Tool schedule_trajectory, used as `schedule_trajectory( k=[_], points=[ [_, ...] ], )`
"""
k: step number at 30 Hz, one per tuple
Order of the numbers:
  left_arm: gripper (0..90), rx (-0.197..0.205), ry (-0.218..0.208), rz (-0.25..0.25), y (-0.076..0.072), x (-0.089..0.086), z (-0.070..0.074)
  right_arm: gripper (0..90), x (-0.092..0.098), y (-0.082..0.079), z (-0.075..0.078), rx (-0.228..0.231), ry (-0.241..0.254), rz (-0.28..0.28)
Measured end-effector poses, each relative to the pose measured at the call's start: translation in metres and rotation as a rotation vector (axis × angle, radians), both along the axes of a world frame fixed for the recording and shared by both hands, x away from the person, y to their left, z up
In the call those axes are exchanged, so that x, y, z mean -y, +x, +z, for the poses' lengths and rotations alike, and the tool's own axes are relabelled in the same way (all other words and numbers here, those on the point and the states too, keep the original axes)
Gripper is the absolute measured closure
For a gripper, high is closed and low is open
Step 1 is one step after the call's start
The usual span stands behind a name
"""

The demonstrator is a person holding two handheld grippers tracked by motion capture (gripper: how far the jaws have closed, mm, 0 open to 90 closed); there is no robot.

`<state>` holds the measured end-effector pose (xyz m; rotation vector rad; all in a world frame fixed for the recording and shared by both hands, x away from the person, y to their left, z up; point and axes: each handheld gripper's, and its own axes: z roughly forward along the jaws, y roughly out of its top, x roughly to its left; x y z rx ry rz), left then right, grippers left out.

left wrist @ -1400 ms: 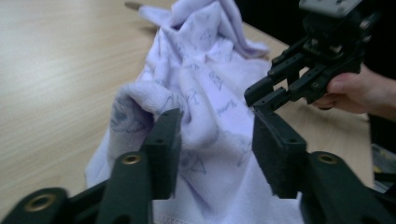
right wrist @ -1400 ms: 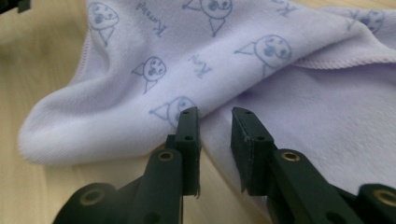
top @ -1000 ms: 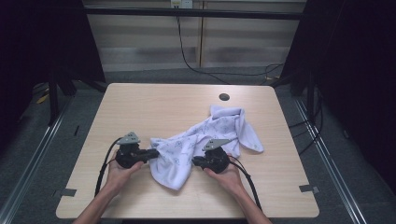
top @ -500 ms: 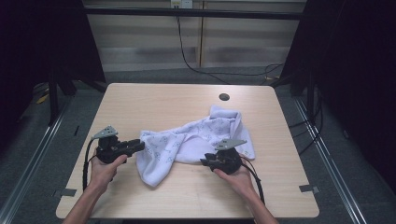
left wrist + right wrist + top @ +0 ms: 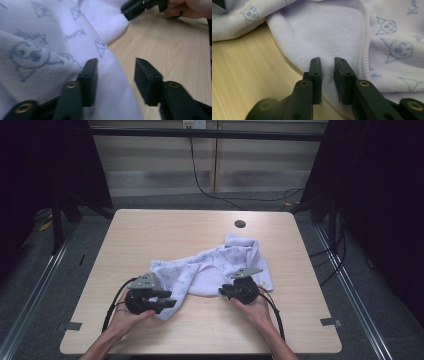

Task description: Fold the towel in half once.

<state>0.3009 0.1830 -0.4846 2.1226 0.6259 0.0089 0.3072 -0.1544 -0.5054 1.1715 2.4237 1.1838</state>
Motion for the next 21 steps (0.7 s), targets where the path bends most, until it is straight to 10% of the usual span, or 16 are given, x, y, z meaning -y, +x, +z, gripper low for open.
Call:
schedule_trajectory(
  k=[5,8,13,15,18,21],
  points=[
    [42.5,0.006,0.122,0.008,0.002,0.010,-0.013,78.4,0.003,0.000,-0.001,-0.005,0.018,-0.001],
    [73.8,0.030,0.119,0.007,0.000,0.007,-0.012,78.4,0.003,0.000,-0.001,-0.005,0.019,0.001],
    [83.5,-0.034,-0.259,0.020,0.001,-0.020,0.029,80.9,0.004,0.000,0.000,0.005,-0.015,0.000],
    [83.5,-0.015,-0.345,0.039,0.001,-0.032,0.045,81.5,0.008,0.001,0.001,0.012,-0.042,-0.007],
    [83.3,-0.009,-0.388,0.058,0.000,-0.039,0.053,82.3,0.017,0.002,0.005,0.039,-0.119,-0.043],
    [77.6,-0.038,-0.326,0.018,0.000,-0.033,0.043,82.5,0.035,0.003,0.005,0.033,-0.133,-0.102]
  ],
)
